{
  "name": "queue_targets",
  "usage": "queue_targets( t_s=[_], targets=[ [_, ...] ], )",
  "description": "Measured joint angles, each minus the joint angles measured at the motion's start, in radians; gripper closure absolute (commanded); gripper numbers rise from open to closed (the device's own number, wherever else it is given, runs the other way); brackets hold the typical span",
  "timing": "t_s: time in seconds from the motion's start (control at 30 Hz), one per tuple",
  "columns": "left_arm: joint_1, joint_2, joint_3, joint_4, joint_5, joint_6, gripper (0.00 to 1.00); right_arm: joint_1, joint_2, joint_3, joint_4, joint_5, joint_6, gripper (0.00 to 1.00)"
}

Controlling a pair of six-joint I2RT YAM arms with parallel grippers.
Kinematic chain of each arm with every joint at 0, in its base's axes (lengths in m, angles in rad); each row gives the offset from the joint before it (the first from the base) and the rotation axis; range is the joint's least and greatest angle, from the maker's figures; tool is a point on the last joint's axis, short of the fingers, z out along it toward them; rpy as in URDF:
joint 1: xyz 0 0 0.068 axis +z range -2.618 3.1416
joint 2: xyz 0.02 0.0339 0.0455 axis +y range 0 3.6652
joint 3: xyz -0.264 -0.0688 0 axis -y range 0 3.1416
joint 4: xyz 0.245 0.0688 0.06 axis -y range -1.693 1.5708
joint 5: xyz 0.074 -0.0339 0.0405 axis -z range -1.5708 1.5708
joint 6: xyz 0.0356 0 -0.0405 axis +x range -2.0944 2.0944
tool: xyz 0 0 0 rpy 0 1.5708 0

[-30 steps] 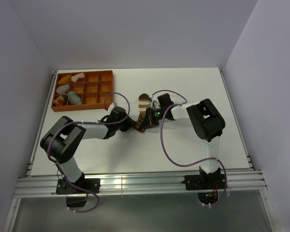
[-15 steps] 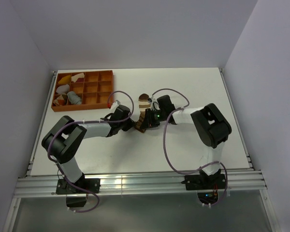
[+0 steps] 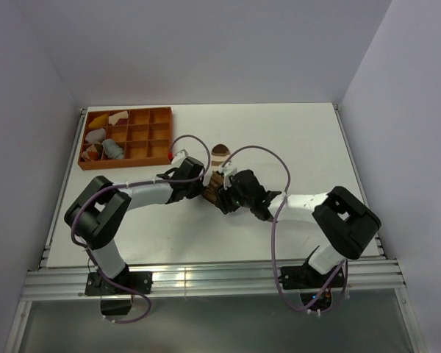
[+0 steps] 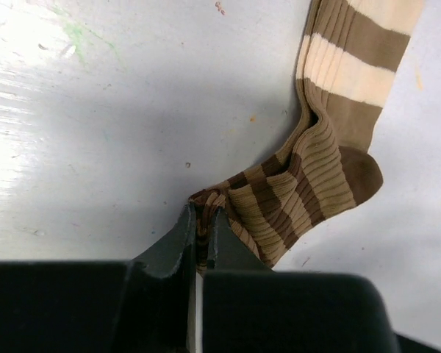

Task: Roll the socks
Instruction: Roll the sock at the center of the board.

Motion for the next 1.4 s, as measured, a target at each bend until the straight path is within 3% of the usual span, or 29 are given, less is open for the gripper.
queue_targets(
  t_s=[0.37,0.97,1.1,1.2,1.4],
  targets=[
    [0.0,0.021,0.08,-0.126,-0.001,0.086,1.0,0.176,-0.029,-0.102,0.232,0.31,-0.154,0.43],
    [0.001,0.065,0.159,-0.204,0.029,0.159,1.0,0.301,0.172,-0.002,0.317,0.449,-0.284,0.5],
    [0.005,0.066,0.159,-0.203,0.04,0.162,1.0,0.313,0.216,0.015,0.325,0.483,-0.298,0.56],
    [0.011,0.067,0.161,-0.203,0.053,0.162,1.0,0.315,0.244,0.031,0.326,0.518,-0.301,0.66],
    [0.021,0.069,0.163,-0.199,0.069,0.162,1.0,0.321,0.262,0.05,0.323,0.571,-0.293,1.0]
  ],
)
